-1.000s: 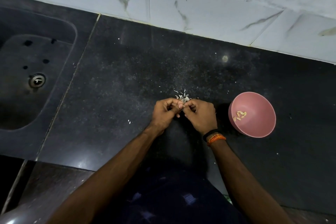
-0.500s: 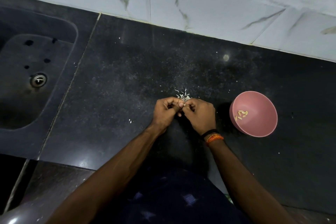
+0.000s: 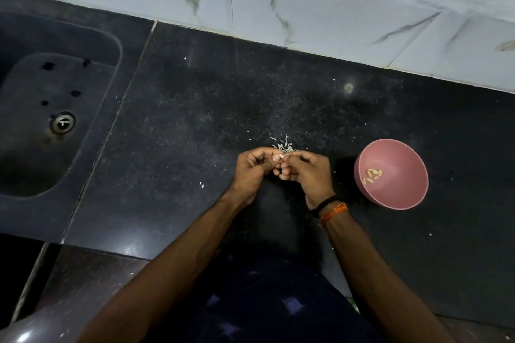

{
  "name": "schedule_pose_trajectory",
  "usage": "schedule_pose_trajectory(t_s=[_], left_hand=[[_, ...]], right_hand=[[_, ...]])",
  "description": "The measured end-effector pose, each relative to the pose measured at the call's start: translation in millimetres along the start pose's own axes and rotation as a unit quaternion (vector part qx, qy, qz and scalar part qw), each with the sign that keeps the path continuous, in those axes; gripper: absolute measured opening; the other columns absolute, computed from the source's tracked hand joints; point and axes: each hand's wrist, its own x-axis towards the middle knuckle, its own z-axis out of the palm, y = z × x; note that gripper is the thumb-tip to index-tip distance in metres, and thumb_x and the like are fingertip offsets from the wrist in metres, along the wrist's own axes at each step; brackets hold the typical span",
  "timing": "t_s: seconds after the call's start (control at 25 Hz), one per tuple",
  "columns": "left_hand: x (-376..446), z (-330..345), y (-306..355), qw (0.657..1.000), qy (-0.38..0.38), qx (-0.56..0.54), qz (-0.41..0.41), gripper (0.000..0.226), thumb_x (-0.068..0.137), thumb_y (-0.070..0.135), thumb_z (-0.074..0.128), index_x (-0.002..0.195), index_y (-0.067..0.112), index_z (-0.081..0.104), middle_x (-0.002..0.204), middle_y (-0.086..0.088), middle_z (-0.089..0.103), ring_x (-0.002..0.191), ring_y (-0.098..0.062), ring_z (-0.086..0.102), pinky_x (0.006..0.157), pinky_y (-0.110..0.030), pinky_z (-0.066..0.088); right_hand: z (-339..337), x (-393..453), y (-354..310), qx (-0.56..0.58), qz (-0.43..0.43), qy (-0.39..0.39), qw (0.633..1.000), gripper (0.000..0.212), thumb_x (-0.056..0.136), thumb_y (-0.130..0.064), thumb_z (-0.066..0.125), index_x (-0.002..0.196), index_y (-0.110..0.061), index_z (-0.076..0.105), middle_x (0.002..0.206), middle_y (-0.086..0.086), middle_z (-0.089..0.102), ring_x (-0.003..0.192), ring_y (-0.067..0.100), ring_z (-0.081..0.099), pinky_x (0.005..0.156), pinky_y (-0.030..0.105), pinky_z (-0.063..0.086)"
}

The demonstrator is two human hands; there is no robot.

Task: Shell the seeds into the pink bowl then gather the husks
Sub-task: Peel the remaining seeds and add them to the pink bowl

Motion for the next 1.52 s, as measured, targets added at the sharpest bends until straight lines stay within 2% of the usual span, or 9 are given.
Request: schedule_pose_trajectory(t_s=[0.12,0.24,0.4,0.52,0.8,0.92,1.12,1.28,1.52], left_hand=[[0,-1,1,1.0,-0.009,-0.01,-0.016,0.015,0.093,-0.006,0.06,0.106,-0.013,0.065,0.082,-0.012,0.072,0.072,-0.018,0.066,0.067,-0.026,0.055],[0,-1,5,0.999,-0.02,-0.033,-0.03,0.015,0.091,-0.009,0.061,0.104,-0.007,0.068,0.084,-0.011,0.074,0.074,-0.017,0.068,0.068,-0.026,0.056],[-1,-1,8,0.999,-0.03,-0.031,-0.018,0.015,0.087,-0.01,0.066,0.098,0.001,0.069,0.086,-0.009,0.073,0.077,-0.016,0.069,0.068,-0.025,0.056],[-1,-1,7,0.999,-0.028,-0.018,-0.014,0.016,0.086,-0.007,0.068,0.093,0.007,0.071,0.085,-0.007,0.072,0.077,-0.016,0.066,0.065,-0.024,0.054],[0,-4,5,0.999,-0.035,-0.012,-0.025,0.01,0.086,-0.002,0.068,0.094,0.004,0.071,0.084,-0.009,0.069,0.075,-0.016,0.062,0.063,-0.023,0.052],[0,-5,5,0.999,-0.035,-0.013,-0.029,0.011,0.09,-0.006,0.065,0.1,-0.002,0.069,0.084,-0.01,0.07,0.075,-0.015,0.063,0.065,-0.024,0.054],[-2,-5,6,0.999,-0.024,-0.028,-0.028,0.014,0.091,-0.007,0.062,0.104,-0.004,0.068,0.088,-0.012,0.071,0.076,-0.015,0.065,0.067,-0.025,0.055],[-1,-4,6,0.999,-0.014,-0.023,-0.023,0.014,0.09,-0.007,0.064,0.101,0.0,0.07,0.087,-0.014,0.071,0.075,-0.017,0.065,0.066,-0.025,0.056],[0,-3,6,1.0,-0.003,-0.016,-0.012,0.012,0.089,-0.006,0.065,0.098,0.001,0.07,0.085,-0.01,0.074,0.072,-0.015,0.066,0.065,-0.024,0.055]], right_hand=[[-1,-1,0,-0.023,-0.016,0.004,1.0,0.015,0.094,-0.001,0.064,0.085,-0.007,0.074,0.07,0.007,0.073,0.063,0.016,0.071,0.064,0.031,0.06],[-3,0,0,-0.125,-0.07,0.026,0.989,0.018,0.093,-0.005,0.067,0.084,-0.018,0.074,0.073,0.003,0.075,0.065,0.015,0.074,0.066,0.034,0.062],[-4,-2,-1,-0.212,-0.117,0.017,0.97,0.009,0.092,-0.011,0.069,0.091,-0.014,0.077,0.077,-0.003,0.075,0.065,0.01,0.073,0.066,0.031,0.063],[-5,-1,0,-0.26,-0.155,0.019,0.953,0.008,0.093,-0.016,0.069,0.089,-0.018,0.076,0.074,-0.006,0.073,0.065,0.009,0.072,0.069,0.037,0.063],[-8,4,5,-0.272,-0.171,0.038,0.946,0.009,0.092,-0.019,0.068,0.087,-0.02,0.075,0.074,-0.006,0.073,0.069,0.012,0.072,0.072,0.047,0.063],[-11,4,2,-0.274,-0.182,0.046,0.943,0.007,0.091,-0.018,0.069,0.088,-0.02,0.075,0.075,-0.007,0.073,0.07,0.01,0.072,0.073,0.043,0.063],[-20,4,-4,-0.371,-0.215,0.04,0.903,0.012,0.086,-0.011,0.074,0.092,-0.021,0.076,0.09,-0.008,0.074,0.082,0.008,0.069,0.08,0.024,0.057],[-22,3,-8,-0.383,-0.25,0.005,0.889,0.018,0.085,-0.01,0.071,0.097,-0.022,0.078,0.097,-0.006,0.076,0.087,0.01,0.07,0.085,0.033,0.058],[-20,2,-11,-0.404,-0.281,-0.027,0.87,0.01,0.087,-0.015,0.072,0.095,-0.017,0.077,0.091,-0.004,0.072,0.08,0.011,0.066,0.077,0.034,0.056]])
